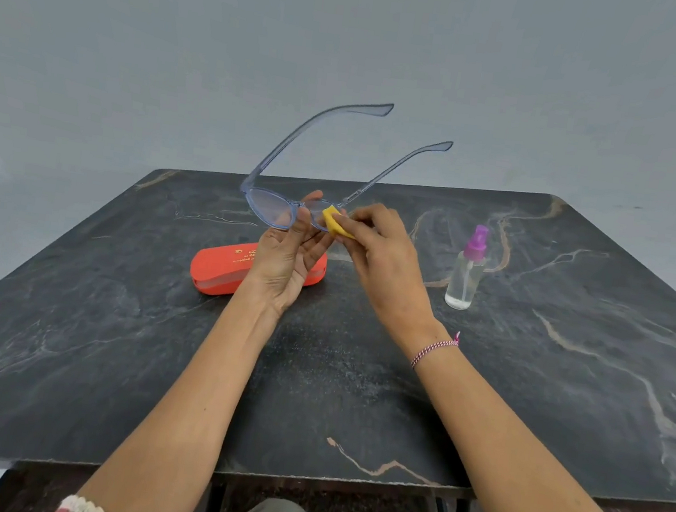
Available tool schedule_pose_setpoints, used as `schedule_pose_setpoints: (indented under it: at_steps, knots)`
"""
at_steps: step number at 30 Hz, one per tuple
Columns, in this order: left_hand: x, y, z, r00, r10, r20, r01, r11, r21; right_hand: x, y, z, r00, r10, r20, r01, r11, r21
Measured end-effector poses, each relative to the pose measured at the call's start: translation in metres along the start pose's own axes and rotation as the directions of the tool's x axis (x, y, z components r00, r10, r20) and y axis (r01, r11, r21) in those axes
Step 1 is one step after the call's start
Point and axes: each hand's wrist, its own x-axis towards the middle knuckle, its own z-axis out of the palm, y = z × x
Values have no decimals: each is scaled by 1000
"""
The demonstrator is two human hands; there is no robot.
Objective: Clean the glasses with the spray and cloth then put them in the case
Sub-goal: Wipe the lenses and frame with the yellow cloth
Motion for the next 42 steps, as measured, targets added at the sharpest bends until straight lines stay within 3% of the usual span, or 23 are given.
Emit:
schedule_pose_setpoints:
  at_steps: [6,15,23,34,42]
  knots:
    - [1,-4,1,998,-44,-35,44,999,-15,2,-7,3,997,-72,20,73,997,-37]
    - [-2,0,8,987,-130,-98,128,991,-26,3,7,-1,998,-59,27,61,994,-86]
    - [-4,-1,13,978,-188,-94,190,982,12,3,4,0,999,-40,34,47,967,-249]
    - [-6,9,15,989,-140,57,126,973,192,8,7,-11,984,136,-118,-146,985,-87]
    - [1,35,9,981,-72,180,52,992,115,9,13,-18,964,239,-113,-238,971,26]
